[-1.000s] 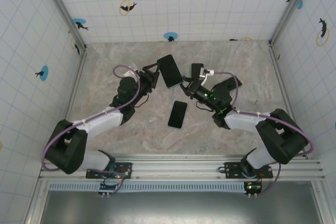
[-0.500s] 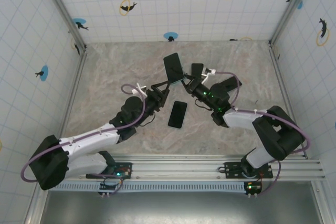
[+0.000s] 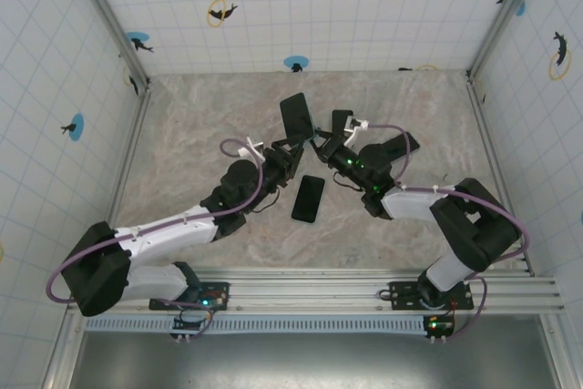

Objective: Take the phone out of the phone case

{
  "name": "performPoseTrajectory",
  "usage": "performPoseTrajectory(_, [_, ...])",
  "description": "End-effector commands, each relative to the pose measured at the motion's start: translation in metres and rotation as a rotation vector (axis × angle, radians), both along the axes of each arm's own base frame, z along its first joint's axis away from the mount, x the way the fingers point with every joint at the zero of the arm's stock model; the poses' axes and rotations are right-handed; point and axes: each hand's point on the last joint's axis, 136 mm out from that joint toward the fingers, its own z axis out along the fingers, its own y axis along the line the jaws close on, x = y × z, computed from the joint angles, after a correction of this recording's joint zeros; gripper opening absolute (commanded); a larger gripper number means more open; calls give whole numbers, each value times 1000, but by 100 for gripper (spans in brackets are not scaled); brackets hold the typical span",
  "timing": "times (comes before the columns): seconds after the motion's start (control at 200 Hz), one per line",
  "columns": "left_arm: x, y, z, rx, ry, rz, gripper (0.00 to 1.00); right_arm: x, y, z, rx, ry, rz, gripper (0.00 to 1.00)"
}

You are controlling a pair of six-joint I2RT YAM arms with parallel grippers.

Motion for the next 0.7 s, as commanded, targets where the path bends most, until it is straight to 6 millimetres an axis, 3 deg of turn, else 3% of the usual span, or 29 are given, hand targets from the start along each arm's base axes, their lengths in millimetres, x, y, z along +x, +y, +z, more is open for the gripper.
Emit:
performPoseTrajectory(0.0, [3, -3, 17, -29, -32, 7, 50, -2, 0, 52, 104, -152, -7, 0])
performPoseTrajectory(0.43, [11, -4, 3, -39, 2, 11, 50, -9, 0, 55, 119, -175, 11, 0])
performPoseTrajectory(0.696, [11, -8, 14, -76, -16, -15, 48, -11, 1, 49, 84, -191, 6, 0])
